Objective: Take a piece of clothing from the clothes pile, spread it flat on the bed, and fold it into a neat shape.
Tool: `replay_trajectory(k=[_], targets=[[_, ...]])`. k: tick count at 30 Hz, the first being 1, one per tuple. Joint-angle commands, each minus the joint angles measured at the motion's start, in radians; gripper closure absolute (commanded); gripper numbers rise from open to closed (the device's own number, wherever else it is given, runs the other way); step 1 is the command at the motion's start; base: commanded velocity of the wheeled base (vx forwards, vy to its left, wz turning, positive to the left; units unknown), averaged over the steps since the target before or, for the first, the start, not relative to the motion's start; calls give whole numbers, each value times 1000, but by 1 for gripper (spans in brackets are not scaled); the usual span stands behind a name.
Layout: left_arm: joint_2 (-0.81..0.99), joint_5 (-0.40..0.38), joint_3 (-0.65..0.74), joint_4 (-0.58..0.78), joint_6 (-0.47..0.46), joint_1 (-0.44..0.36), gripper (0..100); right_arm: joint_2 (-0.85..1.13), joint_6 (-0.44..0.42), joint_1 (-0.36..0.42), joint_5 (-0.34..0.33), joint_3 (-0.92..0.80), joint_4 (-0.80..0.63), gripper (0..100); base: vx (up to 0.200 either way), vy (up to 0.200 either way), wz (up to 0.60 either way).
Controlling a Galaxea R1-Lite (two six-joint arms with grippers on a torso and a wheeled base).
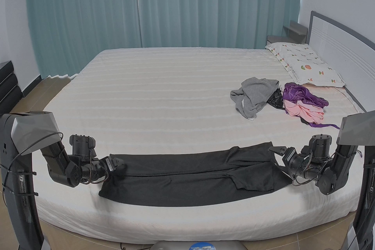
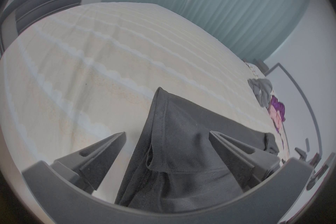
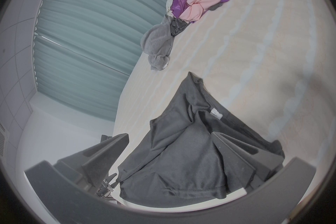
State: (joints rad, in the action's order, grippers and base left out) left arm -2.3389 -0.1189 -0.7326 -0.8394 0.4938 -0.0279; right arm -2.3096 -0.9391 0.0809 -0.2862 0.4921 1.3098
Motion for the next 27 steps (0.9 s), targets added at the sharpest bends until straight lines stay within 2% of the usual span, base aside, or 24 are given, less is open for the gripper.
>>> replay_trajectory(k=[1, 20, 21, 27], targets=[[-37, -1, -5, -7, -63, -3, 0, -28, -3, -3, -7, -43, 39, 0, 0, 0, 0], [-37, -1, 10, -7, -93, -52, 0, -30, -3, -6, -10, -47, 45, 0, 0, 0, 0], [-37, -1, 12, -7, -95, -52, 100, -30, -3, -6, -8, -47, 45, 0, 0, 0, 0], [-28, -1, 21, -9, -92, -49, 100, -31, -3, -6, -10, -47, 45, 0, 0, 0, 0]])
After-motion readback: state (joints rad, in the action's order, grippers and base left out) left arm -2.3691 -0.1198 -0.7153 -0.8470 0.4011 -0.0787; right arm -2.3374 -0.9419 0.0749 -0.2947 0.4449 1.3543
